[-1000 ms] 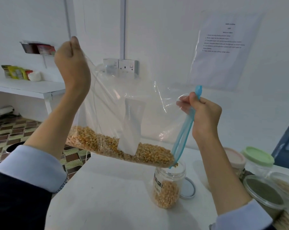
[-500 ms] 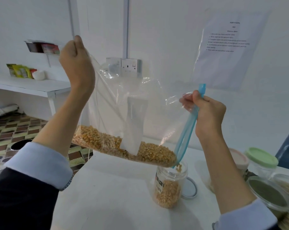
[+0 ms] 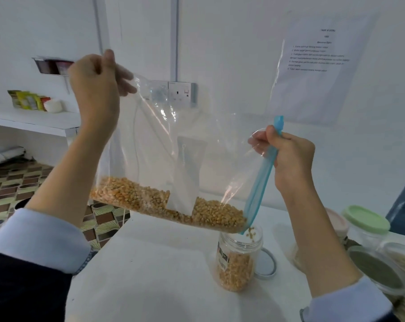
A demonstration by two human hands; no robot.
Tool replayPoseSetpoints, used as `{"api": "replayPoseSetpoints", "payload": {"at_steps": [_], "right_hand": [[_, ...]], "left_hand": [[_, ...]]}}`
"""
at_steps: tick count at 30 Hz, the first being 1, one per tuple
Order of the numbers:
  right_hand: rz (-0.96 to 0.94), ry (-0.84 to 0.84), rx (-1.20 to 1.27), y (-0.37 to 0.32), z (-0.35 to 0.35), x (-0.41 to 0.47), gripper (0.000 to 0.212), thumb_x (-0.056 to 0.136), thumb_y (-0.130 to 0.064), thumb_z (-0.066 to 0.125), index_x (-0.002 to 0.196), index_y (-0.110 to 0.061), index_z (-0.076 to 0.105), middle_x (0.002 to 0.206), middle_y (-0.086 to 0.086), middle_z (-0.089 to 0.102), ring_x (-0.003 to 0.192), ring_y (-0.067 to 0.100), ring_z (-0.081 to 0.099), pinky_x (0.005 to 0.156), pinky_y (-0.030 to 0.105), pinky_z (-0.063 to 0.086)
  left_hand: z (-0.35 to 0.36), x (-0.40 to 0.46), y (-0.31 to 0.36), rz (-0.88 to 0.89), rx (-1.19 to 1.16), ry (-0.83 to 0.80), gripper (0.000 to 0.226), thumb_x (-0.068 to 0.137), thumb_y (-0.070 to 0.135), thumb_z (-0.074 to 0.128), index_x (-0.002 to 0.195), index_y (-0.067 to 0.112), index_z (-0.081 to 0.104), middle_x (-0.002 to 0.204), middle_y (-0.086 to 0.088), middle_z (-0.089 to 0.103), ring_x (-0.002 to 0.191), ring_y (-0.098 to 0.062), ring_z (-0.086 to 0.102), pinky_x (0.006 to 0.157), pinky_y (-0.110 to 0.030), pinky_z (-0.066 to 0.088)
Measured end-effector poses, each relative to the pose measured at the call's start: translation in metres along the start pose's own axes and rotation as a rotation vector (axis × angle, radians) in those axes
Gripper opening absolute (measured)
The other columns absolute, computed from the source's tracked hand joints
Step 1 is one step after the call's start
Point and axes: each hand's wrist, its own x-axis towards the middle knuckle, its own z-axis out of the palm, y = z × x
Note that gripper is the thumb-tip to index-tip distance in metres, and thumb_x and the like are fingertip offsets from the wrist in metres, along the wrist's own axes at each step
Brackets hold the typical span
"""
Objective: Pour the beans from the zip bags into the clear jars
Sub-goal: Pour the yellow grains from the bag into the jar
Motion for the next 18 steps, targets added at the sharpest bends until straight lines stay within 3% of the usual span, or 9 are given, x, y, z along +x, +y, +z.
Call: {"api": "replayPoseSetpoints", "payload": {"at_steps": [4,8,14,18], "right_hand": [[-0.002,-0.062,-0.01,0.001,0.002,-0.001,0.018,0.089,-0.007,0.064,0.073,0.001,0.068,0.067,0.006,0.071,0.069,0.026,0.072,0.079,0.032,0.058],[0.002,-0.066,-0.018,0.003,0.002,-0.001,0.016,0.088,-0.009,0.065,0.078,0.002,0.069,0.074,0.01,0.073,0.073,0.028,0.072,0.082,0.034,0.058],[0.005,-0.023,0.013,0.005,0.002,0.0,0.017,0.089,-0.009,0.065,0.077,0.003,0.069,0.07,0.008,0.072,0.067,0.024,0.071,0.077,0.031,0.057],[0.008,-0.059,0.053,0.007,0.0,-0.001,0.018,0.089,-0.009,0.064,0.075,0.002,0.068,0.07,0.009,0.071,0.068,0.025,0.07,0.081,0.037,0.058]], "left_hand": [[-0.003,0.003,0.001,-0.023,-0.074,-0.043,0.031,0.096,0.019,0.049,0.067,0.013,0.057,0.053,0.009,0.065,0.049,-0.011,0.062,0.062,-0.037,0.052],[-0.007,0.004,-0.001,-0.019,-0.055,-0.111,0.026,0.095,0.014,0.049,0.071,0.01,0.057,0.06,0.009,0.068,0.056,-0.009,0.066,0.064,-0.029,0.051],[-0.005,0.003,0.003,0.016,-0.049,-0.097,0.031,0.098,0.015,0.043,0.068,0.016,0.053,0.057,0.013,0.066,0.05,-0.005,0.061,0.052,-0.019,0.043],[0.003,-0.004,0.004,0.089,-0.139,-0.009,0.033,0.099,0.014,0.04,0.067,0.017,0.044,0.054,0.009,0.053,0.041,-0.005,0.045,0.044,-0.018,0.036]]}}
